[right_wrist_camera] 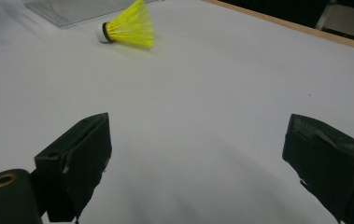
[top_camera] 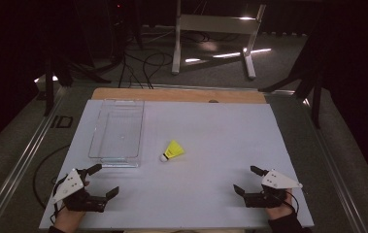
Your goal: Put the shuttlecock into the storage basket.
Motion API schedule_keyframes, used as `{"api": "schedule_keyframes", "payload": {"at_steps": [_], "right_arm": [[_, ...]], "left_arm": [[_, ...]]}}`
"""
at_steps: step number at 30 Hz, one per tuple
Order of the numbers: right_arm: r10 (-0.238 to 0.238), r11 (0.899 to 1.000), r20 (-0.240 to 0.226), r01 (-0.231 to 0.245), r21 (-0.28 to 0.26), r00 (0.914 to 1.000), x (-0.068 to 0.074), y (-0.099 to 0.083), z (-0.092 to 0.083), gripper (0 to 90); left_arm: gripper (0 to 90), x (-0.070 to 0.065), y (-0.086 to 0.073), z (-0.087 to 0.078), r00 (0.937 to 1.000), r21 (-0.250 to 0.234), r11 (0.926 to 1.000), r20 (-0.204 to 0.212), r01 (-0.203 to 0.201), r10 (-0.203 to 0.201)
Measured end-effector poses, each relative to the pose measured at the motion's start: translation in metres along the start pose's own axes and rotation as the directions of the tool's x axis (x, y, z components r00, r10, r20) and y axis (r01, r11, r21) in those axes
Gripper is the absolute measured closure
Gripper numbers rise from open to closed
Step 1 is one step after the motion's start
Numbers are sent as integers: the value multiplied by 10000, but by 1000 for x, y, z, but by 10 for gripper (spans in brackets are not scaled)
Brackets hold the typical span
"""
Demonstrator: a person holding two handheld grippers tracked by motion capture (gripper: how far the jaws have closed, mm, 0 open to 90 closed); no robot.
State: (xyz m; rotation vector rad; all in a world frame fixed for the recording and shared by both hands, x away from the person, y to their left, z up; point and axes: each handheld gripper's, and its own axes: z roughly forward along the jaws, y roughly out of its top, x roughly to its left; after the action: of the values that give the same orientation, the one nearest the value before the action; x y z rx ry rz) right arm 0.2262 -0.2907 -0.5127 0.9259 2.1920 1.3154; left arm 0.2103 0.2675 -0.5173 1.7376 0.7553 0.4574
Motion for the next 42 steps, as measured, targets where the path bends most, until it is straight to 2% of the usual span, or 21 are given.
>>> {"api": "schedule_keyframes", "payload": {"at_steps": [6,17,20,26,29,33,35,40,42], "right_arm": [[-132,9998,90,133,-160,9999,1,1,-2,81],[-4,9997,96,7,-232,10000,-1,0,-2,81],[-77,9997,147,80,-210,9999,0,0,-2,82],[-115,9997,186,119,-221,9998,0,1,-1,82],[-90,9997,224,96,-229,9997,1,1,-1,82],[17,9995,164,-12,-308,9999,1,2,-1,82],[-27,9997,178,32,-244,9998,2,2,-1,82],[-47,9997,170,51,-241,9998,3,2,-1,82],[-18,9998,163,21,-219,9999,3,2,-1,82]], "left_arm": [[2,0,1,0,9999,84,10000,-106,-46,47],[2,1,4,-1,9998,68,9998,-124,178,-177],[2,1,6,-1,9996,179,9995,-60,262,-261],[2,2,17,-3,9999,495,9987,-49,128,-126],[1,3,24,-4,9999,706,9975,106,53,-61],[2,5,35,-5,9993,1180,9927,292,-253,220],[2,6,39,-5,9990,1342,9906,395,-274,223],[2,4,51,-2,9959,1834,9806,688,-698,580],[2,4,54,-1,9941,2116,9736,833,-853,690]]}}
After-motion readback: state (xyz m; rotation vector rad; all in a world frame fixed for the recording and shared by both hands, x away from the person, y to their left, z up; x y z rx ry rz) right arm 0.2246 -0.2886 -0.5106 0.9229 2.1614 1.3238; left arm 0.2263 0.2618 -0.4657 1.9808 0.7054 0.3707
